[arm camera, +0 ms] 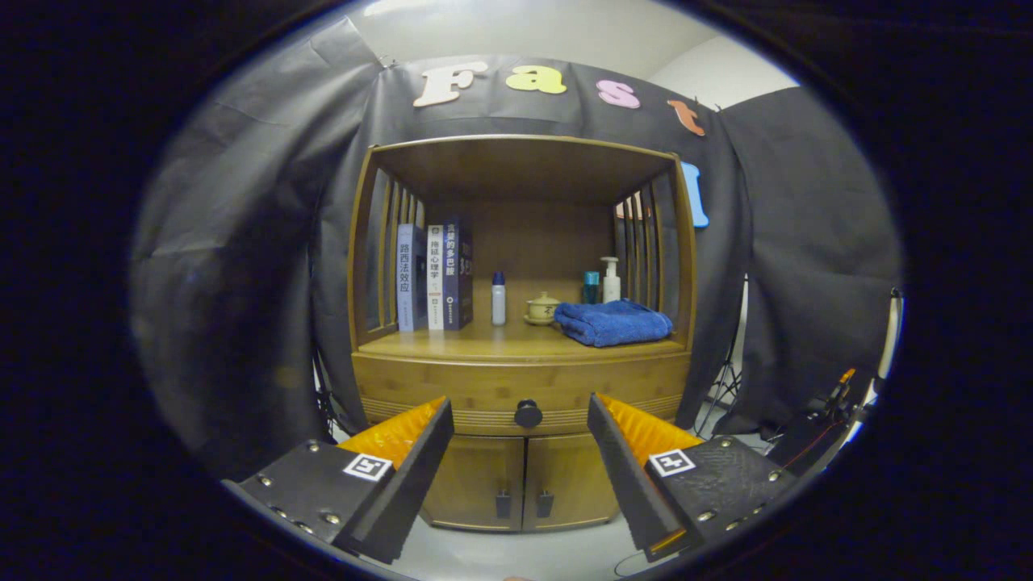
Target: Pull open the drawer, take out the items inside it, and place them on the countertop above the cabinet.
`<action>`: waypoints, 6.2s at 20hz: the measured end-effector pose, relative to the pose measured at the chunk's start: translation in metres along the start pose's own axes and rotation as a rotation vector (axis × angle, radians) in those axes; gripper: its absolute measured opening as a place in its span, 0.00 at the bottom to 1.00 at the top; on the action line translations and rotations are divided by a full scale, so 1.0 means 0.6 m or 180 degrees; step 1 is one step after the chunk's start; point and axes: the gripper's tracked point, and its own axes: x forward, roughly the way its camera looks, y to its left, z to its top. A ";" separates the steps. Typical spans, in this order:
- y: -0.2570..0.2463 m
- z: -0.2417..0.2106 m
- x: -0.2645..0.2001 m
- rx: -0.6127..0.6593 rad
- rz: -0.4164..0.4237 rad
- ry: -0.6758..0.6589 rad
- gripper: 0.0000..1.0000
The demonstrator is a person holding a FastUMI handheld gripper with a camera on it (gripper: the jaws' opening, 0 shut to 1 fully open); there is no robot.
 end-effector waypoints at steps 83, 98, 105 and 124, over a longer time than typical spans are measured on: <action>-0.024 -0.227 0.003 -0.0111 0.0073 0.0987 0.33; -0.019 0.048 -0.005 0.0202 -0.0168 0.0846 1.00; -0.039 0.073 0.091 0.0442 -0.0197 0.1096 1.00; 0.015 -0.197 0.238 0.0137 -0.0138 0.2596 0.39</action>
